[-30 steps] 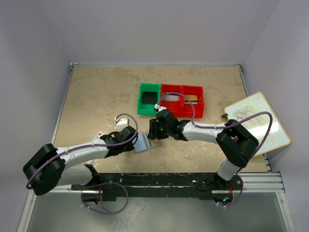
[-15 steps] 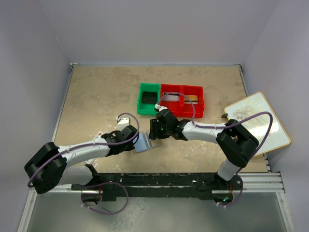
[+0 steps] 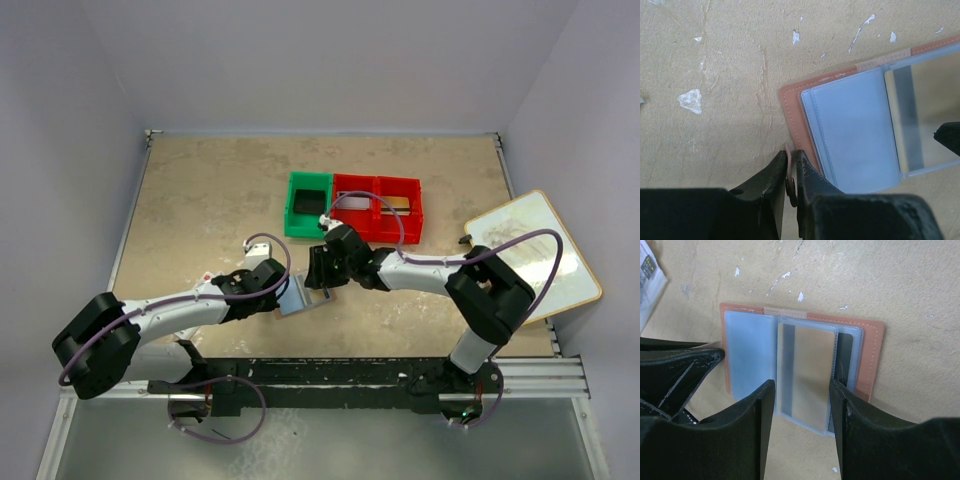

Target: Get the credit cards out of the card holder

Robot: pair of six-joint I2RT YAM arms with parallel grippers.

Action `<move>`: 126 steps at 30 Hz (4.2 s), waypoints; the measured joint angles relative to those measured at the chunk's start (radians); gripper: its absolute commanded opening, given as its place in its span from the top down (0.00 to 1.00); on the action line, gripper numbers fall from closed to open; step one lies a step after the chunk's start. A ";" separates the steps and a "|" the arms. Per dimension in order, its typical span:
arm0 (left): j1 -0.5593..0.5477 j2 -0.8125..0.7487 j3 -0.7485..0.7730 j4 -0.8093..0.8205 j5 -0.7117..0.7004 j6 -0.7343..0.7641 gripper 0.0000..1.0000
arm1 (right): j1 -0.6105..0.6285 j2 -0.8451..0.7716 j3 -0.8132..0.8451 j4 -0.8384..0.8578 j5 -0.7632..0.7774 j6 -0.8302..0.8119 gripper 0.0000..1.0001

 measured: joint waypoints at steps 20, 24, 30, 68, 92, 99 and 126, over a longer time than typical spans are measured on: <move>0.000 0.000 0.001 -0.003 0.002 0.000 0.91 | -0.019 -0.029 -0.066 0.246 -0.115 0.102 0.51; 0.000 0.000 0.001 -0.001 0.002 0.000 0.92 | -0.006 -0.034 -0.068 0.324 -0.172 0.138 0.51; 0.000 0.000 0.001 0.000 0.002 0.000 0.92 | 0.002 -0.005 -0.068 0.396 -0.246 0.166 0.51; 0.000 -0.154 0.030 0.121 0.188 -0.034 0.65 | -0.063 -0.006 -0.146 0.375 -0.251 0.109 0.55; -0.009 0.005 -0.010 0.098 0.114 -0.027 0.86 | -0.065 0.119 -0.219 0.593 -0.329 0.172 0.65; -0.009 0.005 -0.010 0.092 0.107 -0.023 0.87 | -0.073 0.138 -0.240 0.665 -0.335 0.219 0.67; -0.010 0.022 0.006 0.079 0.106 0.000 0.89 | -0.146 0.247 -0.246 0.841 -0.480 0.274 1.00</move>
